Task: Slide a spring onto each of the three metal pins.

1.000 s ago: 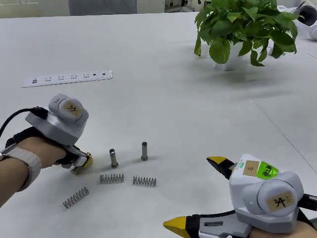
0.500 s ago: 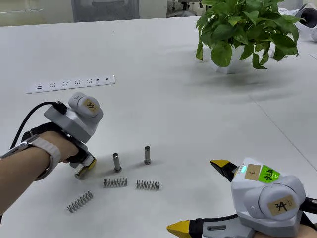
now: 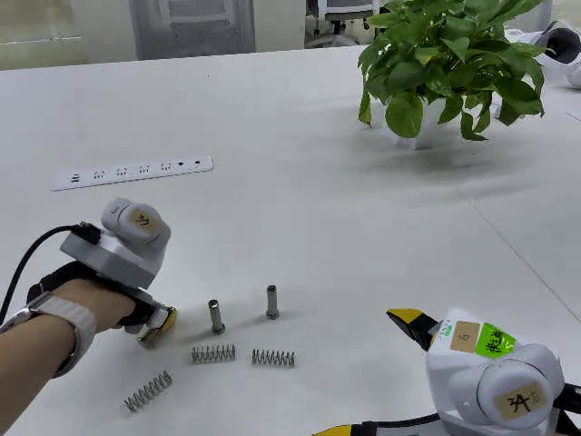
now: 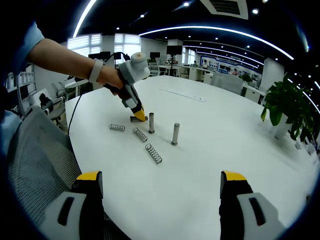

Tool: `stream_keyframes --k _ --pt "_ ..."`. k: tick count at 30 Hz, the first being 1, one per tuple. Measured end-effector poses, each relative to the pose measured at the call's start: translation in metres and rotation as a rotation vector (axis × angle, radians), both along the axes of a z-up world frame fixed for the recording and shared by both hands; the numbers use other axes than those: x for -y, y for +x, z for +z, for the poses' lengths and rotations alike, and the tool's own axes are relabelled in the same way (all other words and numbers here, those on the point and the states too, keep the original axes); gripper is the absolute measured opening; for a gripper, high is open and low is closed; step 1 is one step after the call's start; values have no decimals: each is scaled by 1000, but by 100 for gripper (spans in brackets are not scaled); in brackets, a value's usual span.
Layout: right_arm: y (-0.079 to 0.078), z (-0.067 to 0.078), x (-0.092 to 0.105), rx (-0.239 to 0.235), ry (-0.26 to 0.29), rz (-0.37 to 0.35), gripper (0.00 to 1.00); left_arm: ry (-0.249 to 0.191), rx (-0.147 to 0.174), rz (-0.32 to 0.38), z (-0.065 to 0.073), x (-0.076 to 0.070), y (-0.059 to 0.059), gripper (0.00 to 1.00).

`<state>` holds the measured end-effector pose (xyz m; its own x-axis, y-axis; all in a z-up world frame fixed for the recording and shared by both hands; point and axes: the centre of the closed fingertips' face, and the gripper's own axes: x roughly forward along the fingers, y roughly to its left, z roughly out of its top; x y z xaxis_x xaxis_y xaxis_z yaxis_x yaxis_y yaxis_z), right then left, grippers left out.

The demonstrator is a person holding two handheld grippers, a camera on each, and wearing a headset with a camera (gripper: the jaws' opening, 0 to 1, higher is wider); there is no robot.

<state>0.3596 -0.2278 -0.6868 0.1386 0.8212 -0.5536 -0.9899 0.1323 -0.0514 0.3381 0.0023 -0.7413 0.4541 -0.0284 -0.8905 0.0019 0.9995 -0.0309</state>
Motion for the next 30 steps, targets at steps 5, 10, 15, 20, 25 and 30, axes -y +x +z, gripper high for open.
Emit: stream_keyframes --k 5,10,15,20,25,30 --pt "-1 -1 0 -3 -1 4 99 -4 78 14 4 -9 2 7" --pt "-3 -2 0 -2 -7 13 99 -7 140 25 12 -15 4 7" --pt "-4 -3 -1 -3 -10 17 99 -1 179 26 15 -17 1 7" --pt "-4 -4 0 -4 -14 21 99 10 217 32 19 -17 -2 7" --pt "-5 -5 0 -6 -18 28 99 15 242 33 23 -16 -8 7" --pt "-7 -5 -1 -3 -22 33 99 20 278 45 27 -12 -14 8"
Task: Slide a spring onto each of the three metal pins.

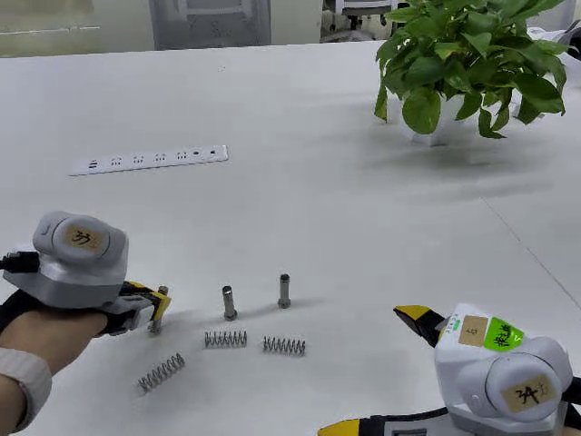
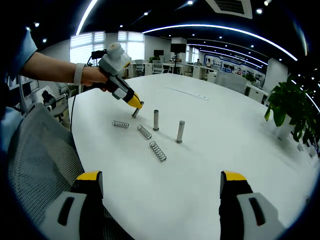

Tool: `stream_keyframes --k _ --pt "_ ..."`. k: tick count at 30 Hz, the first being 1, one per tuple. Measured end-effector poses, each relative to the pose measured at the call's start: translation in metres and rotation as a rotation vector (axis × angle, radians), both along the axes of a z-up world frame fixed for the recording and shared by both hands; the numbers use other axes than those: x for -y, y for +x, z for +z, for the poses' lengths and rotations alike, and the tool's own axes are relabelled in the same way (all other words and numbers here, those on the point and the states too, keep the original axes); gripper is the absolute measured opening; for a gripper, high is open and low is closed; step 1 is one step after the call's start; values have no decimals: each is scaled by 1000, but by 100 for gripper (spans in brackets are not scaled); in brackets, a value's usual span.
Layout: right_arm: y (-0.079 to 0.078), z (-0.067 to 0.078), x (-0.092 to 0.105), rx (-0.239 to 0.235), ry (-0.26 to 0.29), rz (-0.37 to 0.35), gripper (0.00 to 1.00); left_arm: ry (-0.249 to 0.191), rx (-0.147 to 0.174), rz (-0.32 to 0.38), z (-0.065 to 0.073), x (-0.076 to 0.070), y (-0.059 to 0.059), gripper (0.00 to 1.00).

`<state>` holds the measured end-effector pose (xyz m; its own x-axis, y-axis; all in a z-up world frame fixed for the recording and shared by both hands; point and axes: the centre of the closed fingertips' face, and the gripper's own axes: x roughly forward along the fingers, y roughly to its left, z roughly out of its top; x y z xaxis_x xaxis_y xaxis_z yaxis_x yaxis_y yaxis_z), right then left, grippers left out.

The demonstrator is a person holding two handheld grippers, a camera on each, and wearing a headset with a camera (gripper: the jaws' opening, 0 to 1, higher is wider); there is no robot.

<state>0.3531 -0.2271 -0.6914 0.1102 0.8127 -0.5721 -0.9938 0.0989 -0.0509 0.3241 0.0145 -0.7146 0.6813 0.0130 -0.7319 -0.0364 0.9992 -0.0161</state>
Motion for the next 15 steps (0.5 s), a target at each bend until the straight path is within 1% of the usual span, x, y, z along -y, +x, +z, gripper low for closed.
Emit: stream_keyframes --k 1,2,4,5,6,8,9,11,14,15 --pt "-1 0 0 0 -1 0 99 2 13 9 1 -1 -1 8" --pt "-1 0 0 0 -1 1 99 1 15 13 1 -1 -2 8" --pt "-1 0 0 0 -3 3 99 15 36 19 2 3 -4 8" --pt "-1 0 0 0 -4 4 99 20 40 16 2 4 -4 8" --pt "-1 -1 0 1 -5 6 99 27 51 21 2 3 -5 8" --pt "-1 -1 0 0 -6 7 99 30 65 26 3 5 -6 8" --pt "-1 -2 0 2 -7 8 99 39 76 36 3 3 -7 8" --pt "-1 -2 0 2 -8 7 99 37 94 41 5 5 -8 8" --pt "-1 -2 0 0 -9 8 99 35 106 49 5 3 -8 8" --pt "-1 -2 0 1 -9 9 99 30 112 54 5 5 -8 8"
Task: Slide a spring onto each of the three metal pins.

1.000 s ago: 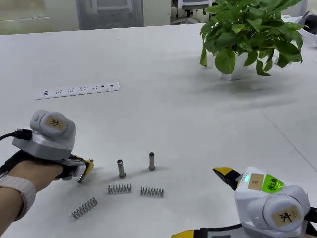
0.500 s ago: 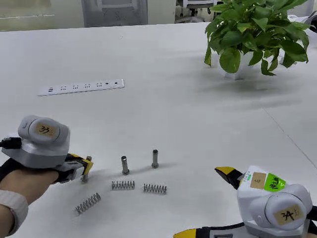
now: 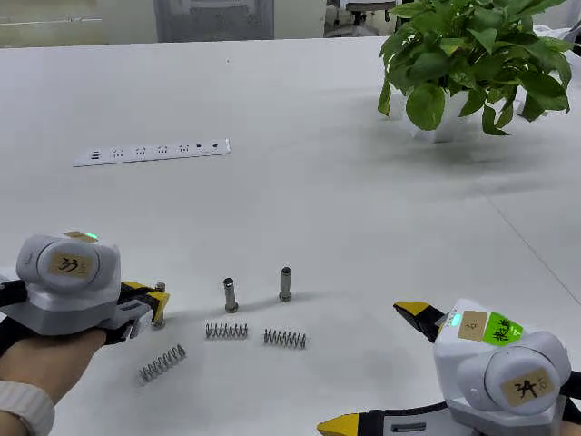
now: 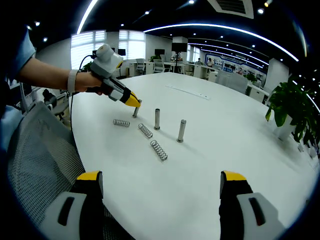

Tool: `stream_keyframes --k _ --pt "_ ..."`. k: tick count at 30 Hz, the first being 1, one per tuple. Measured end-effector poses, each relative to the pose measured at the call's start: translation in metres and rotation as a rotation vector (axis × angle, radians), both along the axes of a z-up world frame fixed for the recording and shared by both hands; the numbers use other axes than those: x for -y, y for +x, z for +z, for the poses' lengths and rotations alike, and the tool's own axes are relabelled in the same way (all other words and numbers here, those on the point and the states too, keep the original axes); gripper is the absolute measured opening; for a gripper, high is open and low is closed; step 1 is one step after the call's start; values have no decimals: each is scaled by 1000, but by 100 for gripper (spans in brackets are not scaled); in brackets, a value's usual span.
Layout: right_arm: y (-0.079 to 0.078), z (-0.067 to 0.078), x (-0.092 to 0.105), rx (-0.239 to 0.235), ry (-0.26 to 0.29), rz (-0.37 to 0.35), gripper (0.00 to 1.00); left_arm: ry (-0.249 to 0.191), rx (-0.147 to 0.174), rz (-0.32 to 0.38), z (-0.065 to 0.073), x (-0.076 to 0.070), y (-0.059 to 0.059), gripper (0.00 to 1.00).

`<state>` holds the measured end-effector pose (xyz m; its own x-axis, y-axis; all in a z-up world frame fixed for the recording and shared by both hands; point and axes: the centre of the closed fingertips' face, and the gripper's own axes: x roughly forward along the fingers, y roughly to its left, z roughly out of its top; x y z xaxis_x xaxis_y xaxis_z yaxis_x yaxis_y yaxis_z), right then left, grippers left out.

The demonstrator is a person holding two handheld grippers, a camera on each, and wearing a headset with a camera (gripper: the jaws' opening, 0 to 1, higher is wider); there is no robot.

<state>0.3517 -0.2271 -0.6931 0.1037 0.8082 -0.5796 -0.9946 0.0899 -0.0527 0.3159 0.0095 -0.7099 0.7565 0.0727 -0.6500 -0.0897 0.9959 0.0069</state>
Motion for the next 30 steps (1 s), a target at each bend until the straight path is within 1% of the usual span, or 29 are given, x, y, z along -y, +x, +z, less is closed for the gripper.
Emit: stream_keyframes --k 3,5,7,9,11,15,19,25,27,30 --pt "0 -1 0 -1 -3 2 99 -9 16 8 1 1 1 8" --pt "0 -1 0 -1 -4 3 99 -14 20 8 0 5 1 8" --pt "0 -1 0 -1 -5 3 99 -16 23 3 -1 5 3 8" --pt "-1 -1 0 -1 -6 4 99 -10 16 -9 -2 5 5 8" --pt "-1 -1 0 -1 -6 5 99 -9 16 -12 -2 8 7 8" --pt "0 -1 1 0 -6 2 99 -7 23 -16 -1 9 7 8" --pt "-1 -1 0 2 -7 5 99 1 18 -25 -2 7 6 8" --pt "-2 -2 1 0 -8 6 99 6 6 -33 -5 9 5 9" --pt "-2 -2 0 0 -9 7 99 5 9 -33 -5 10 6 9" --pt "-2 -2 0 -1 -11 9 99 8 5 -38 -7 10 6 9"
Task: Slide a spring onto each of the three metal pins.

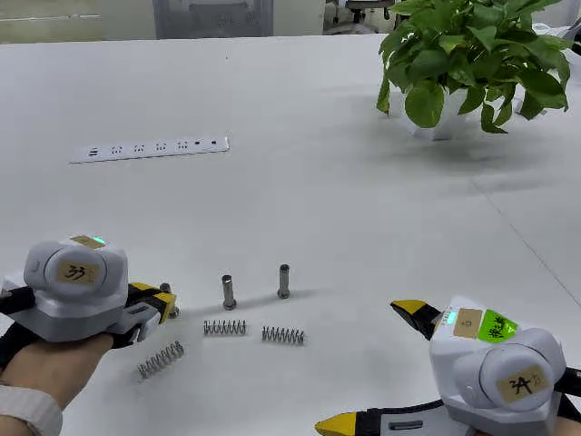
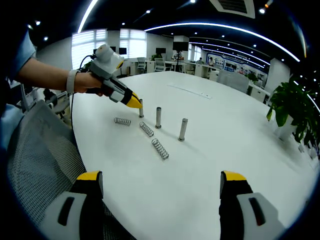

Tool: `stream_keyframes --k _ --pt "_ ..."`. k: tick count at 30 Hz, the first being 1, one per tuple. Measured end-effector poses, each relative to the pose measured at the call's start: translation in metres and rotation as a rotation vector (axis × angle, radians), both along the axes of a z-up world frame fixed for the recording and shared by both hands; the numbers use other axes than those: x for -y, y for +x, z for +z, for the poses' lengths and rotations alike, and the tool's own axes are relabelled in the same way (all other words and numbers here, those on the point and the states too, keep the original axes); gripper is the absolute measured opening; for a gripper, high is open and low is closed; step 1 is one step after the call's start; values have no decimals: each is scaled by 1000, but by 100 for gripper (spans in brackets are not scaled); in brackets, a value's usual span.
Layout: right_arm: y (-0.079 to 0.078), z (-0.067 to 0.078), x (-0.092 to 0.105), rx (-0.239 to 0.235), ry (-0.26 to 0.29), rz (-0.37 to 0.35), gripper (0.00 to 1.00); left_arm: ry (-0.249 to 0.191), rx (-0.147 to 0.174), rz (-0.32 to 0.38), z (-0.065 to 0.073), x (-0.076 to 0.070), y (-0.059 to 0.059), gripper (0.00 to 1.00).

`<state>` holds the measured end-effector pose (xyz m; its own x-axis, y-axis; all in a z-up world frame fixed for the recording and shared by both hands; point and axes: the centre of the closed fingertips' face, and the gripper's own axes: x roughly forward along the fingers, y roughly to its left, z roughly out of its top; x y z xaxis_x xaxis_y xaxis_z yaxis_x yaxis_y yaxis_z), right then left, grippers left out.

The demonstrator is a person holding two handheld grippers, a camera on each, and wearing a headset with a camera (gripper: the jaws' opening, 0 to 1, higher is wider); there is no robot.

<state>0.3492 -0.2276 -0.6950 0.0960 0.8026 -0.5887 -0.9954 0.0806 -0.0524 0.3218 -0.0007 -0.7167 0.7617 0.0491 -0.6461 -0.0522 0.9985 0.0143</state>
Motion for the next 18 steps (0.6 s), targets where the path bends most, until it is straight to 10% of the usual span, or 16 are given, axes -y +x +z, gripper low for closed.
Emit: stream_keyframes --k 10,18 --pt "1 0 1 1 -2 0 99 4 5 -13 0 5 1 21" --pt "1 -1 1 4 -5 2 99 -14 35 -39 2 7 -3 49"
